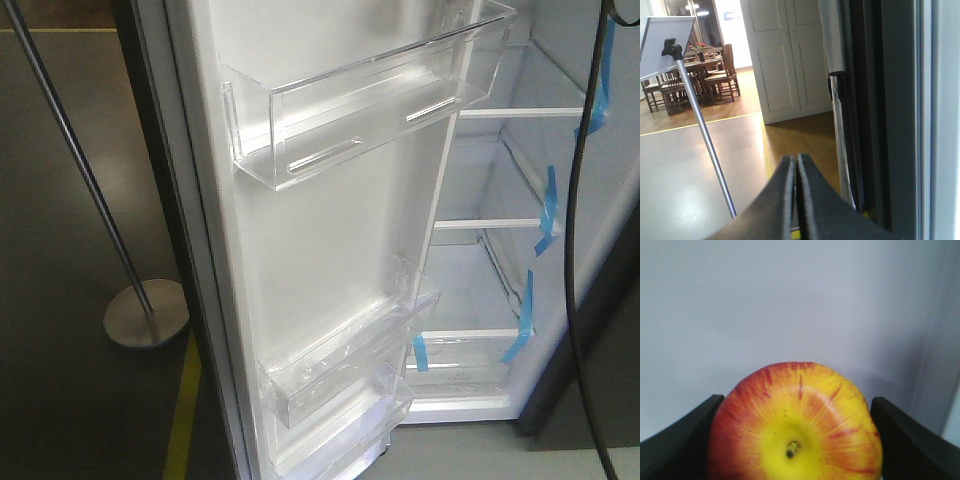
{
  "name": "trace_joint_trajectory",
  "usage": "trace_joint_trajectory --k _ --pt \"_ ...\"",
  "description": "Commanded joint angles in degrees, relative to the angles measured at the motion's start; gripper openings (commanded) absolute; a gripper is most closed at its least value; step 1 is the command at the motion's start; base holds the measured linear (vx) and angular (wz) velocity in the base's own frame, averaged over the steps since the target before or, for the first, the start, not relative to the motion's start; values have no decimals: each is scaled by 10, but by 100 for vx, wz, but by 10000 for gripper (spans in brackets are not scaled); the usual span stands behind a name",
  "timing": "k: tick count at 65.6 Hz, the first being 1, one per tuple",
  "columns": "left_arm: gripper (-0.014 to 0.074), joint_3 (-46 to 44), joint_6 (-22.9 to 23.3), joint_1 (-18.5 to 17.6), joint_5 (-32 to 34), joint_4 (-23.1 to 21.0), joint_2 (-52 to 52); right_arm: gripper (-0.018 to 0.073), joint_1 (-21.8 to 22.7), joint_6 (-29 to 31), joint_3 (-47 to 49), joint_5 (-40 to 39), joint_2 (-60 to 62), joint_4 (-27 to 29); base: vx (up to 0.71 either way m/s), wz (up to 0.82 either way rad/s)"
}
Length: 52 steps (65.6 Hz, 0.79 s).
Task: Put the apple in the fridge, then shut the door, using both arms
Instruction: 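Lower the apple into the upper door bin and open the right gripper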
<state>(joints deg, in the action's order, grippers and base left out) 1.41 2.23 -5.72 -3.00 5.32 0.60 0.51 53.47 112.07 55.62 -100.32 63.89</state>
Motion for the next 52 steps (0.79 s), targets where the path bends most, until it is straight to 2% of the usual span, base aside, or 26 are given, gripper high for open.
trace_joint_trajectory --k 1,14,22,42,52 --pt "-7 -11 7 1 42 -4 8 261 1 4 24 -14 15 33 0 0" --pt "-7 -11 7 1 42 -4 8 485 -10 4 26 -26 10 16 0 0" --pt "-7 -11 7 1 42 -4 8 580 -24 -5 26 -45 10 -10 0 0" --pt "-7 -11 7 1 42 -4 8 594 -77 -37 26 -106 10 -121 0 0" --pt "-7 -11 7 1 42 -4 8 592 -80 -43 26 -124 13 -127 0 0"
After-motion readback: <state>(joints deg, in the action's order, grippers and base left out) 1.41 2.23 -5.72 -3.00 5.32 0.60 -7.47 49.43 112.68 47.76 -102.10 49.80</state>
